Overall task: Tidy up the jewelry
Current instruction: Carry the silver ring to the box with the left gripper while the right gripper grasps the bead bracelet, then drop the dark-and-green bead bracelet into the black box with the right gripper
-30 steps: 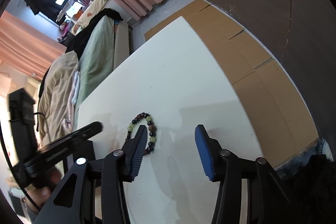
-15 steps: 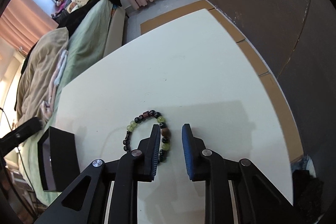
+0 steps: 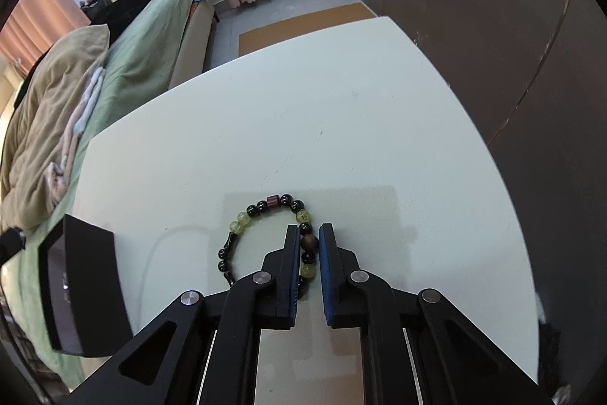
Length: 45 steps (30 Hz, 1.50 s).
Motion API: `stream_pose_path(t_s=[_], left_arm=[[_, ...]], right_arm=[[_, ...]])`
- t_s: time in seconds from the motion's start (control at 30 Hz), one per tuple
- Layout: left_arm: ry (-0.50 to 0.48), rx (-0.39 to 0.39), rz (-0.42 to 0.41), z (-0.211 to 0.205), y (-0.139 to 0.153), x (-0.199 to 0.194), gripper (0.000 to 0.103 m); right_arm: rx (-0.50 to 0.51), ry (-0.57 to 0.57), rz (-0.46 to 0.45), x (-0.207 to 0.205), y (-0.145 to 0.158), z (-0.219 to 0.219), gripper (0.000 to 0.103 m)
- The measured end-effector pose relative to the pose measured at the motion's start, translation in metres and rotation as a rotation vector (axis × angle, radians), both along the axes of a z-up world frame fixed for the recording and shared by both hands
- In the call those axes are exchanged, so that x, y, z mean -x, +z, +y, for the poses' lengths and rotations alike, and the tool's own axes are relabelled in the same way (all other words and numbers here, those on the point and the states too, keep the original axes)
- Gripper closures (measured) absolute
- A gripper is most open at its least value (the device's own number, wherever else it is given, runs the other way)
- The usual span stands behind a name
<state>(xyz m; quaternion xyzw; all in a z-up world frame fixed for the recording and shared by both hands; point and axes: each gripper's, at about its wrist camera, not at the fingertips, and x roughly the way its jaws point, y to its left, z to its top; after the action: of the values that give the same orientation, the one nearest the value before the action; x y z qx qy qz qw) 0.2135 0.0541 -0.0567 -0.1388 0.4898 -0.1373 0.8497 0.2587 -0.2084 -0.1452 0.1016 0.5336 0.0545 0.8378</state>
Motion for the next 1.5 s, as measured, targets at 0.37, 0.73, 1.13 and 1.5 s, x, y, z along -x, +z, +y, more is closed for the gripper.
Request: stream_pose_path(t_s=[0.37, 0.73, 1.13, 1.5], left_arm=[[-0.052, 0.071, 0.036, 0.007, 0.002, 0.017, 0.031], [0.015, 0.049, -0.062, 0.035, 0.031, 0.031, 0.027], [0.062, -0.015, -0.099, 0.065, 0.047, 0.053, 0.027], [0.152, -0.022, -0.119, 0.094, 0.055, 0.090, 0.013]], right_arm=[[-0.124, -0.020, -0.093, 0.027, 0.040, 0.004, 0.092], [-0.286, 0.058, -0.214, 0.052, 0.084, 0.030, 0.092], [-0.415, 0.195, -0.281, 0.066, 0.106, 0.088, 0.092], [-0.359, 0.333, -0.206, 0.074, 0.097, 0.141, 0.090]])
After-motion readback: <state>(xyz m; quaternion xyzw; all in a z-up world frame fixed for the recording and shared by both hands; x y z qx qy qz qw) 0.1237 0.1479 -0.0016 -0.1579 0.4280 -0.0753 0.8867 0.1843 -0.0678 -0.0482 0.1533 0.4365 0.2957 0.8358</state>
